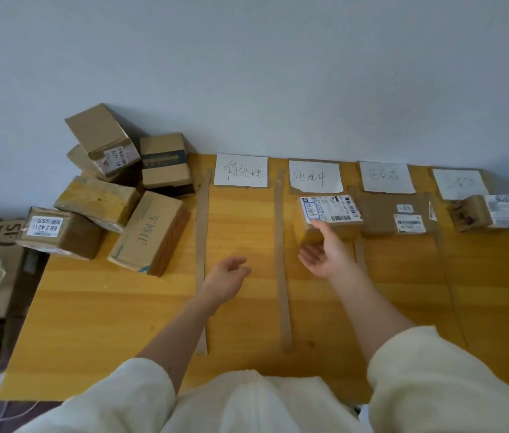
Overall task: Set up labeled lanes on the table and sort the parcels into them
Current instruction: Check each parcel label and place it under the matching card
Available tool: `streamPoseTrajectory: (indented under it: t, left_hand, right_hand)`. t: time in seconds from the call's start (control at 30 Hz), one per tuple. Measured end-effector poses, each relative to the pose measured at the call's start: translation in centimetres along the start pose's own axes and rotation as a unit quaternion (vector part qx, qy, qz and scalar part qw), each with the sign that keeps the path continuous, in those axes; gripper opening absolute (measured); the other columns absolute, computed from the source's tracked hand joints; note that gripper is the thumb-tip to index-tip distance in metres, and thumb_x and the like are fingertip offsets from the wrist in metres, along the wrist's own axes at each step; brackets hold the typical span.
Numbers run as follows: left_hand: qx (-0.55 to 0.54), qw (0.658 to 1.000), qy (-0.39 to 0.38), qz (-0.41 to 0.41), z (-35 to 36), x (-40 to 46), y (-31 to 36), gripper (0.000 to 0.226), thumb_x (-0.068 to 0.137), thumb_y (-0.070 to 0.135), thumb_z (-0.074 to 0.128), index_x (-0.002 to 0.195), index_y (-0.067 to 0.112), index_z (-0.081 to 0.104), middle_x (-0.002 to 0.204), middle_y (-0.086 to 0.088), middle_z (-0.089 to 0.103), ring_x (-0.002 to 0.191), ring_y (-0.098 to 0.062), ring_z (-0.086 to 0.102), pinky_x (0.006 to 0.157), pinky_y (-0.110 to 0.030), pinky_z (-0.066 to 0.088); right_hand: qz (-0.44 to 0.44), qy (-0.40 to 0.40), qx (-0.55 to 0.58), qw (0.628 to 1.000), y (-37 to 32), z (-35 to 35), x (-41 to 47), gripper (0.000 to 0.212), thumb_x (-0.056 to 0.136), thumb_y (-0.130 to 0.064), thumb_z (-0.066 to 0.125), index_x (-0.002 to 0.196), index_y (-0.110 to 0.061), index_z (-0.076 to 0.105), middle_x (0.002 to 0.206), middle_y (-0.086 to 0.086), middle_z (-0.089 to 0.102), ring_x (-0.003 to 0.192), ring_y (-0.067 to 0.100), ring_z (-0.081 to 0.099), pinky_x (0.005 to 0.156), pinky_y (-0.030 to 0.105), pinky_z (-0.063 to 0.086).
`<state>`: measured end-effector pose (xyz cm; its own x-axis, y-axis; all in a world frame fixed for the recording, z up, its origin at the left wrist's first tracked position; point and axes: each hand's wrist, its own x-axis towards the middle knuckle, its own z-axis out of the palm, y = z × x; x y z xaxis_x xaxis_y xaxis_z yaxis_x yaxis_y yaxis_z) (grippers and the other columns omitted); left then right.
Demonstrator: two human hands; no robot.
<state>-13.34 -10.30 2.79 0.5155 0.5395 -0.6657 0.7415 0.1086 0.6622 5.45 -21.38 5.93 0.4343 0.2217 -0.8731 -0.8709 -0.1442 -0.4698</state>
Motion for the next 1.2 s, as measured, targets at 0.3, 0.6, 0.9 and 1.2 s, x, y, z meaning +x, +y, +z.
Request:
streamPoseTrajectory:
  t: [0.3, 0.6, 0.9, 1.2]
  left_hand:
    - [0.156, 0.986, -0.041, -0.031, 0.5, 1.9, 0.1, 0.053, 0.096, 0.046, 0.049, 0.142, 0.022, 0.043, 0.144, -0.005, 0.047, 0.118, -0.024, 0.055, 0.092, -0.034, 0.047]
    - [0.129, 0.99, -0.038, -0.031, 0.4, 2.1, -1.2, 0.051, 0.095, 0.041, 0.052, 0.141, 0.02, 0.046, 0.138, -0.006, 0.052, 0.113, -0.021, 0.055, 0.093, -0.032, 0.047]
    - [0.09, 0.996, -0.018, -0.022, -0.4, 1.0, -1.3, 0.047, 0.094, 0.045, 0.051, 0.137, 0.025, 0.05, 0.129, -0.001, 0.056, 0.109, -0.018, 0.057, 0.086, -0.032, 0.05]
    - [-0.101, 0.978, 0.179, -0.022, -4.6, -1.6, -5.3, 0.021, 0.093, 0.027, 0.056, 0.112, 0.025, 0.064, 0.107, 0.006, 0.067, 0.086, -0.01, 0.06, 0.071, -0.024, 0.046]
  right_hand:
    - [0.013, 0.026, 0.017, 0.999, -2.4, 2.6, 2.7, 0.057, 0.074, -0.034, 0.082, 0.117, -0.015, 0.05, 0.111, 0.012, 0.055, 0.101, 0.025, 0.059, 0.09, 0.04, 0.056]
    - [0.01, 0.02, -0.014, 1.0, -2.4, 2.7, 4.1, 0.053, 0.084, -0.039, 0.073, 0.125, -0.018, 0.048, 0.115, 0.015, 0.058, 0.104, 0.027, 0.061, 0.092, 0.042, 0.055]
    - [0.032, -0.039, -0.118, 0.992, 2.9, 4.3, 2.5, 0.032, 0.094, -0.028, 0.061, 0.121, -0.011, 0.058, 0.09, 0.002, 0.063, 0.079, 0.017, 0.063, 0.068, 0.031, 0.053]
    - [-0.018, -0.108, -0.3, 0.948, 9.5, 10.2, 0.3, 0.009, 0.096, -0.022, 0.058, 0.087, -0.024, 0.057, 0.088, -0.003, 0.063, 0.07, 0.012, 0.059, 0.06, 0.024, 0.046]
